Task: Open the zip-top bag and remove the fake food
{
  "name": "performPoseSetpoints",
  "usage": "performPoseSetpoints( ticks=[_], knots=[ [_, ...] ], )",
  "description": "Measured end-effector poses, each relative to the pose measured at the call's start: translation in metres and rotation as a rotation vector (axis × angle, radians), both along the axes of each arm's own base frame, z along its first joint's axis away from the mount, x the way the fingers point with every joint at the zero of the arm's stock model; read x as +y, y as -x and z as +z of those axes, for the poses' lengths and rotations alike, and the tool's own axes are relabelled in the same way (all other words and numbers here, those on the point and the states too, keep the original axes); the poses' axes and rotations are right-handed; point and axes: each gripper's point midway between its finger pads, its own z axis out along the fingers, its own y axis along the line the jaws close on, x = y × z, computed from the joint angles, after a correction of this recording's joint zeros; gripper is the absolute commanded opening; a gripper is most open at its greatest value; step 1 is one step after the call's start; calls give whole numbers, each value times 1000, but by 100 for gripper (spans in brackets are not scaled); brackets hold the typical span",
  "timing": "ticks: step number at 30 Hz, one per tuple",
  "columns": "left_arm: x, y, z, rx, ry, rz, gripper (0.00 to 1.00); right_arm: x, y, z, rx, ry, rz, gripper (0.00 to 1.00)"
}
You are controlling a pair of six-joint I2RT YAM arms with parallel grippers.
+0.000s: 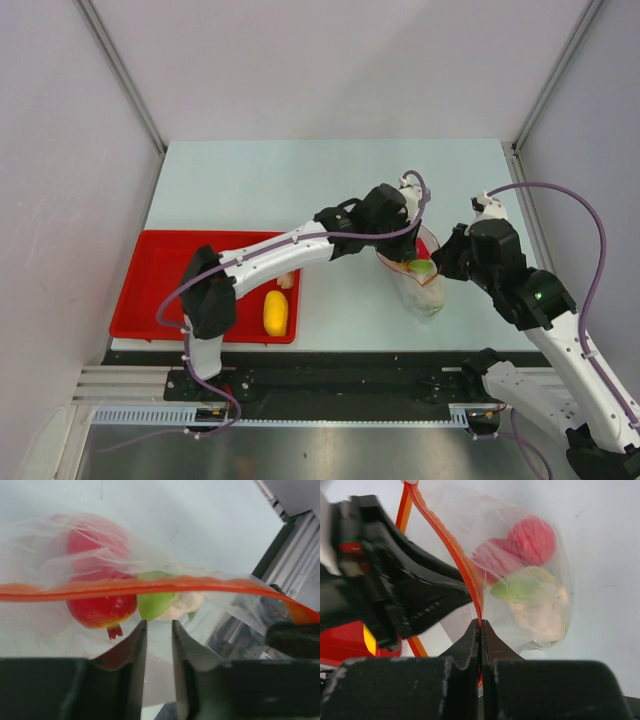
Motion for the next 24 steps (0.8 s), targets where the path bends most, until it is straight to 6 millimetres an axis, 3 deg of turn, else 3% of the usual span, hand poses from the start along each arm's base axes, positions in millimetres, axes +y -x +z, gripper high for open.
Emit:
performPoseSetpoints(
  ticks=[7, 13, 24],
  knots=[
    [-4, -10, -40, -58, -134, 40, 71, 1, 1, 0, 4, -5, 4, 0],
    [-4, -37, -60, -122, -221, 137, 77, 1, 3, 2, 0, -16, 10, 0],
    [6, -55, -84, -204, -313, 246, 88, -2, 8, 3, 2, -26, 12, 0]
  ],
)
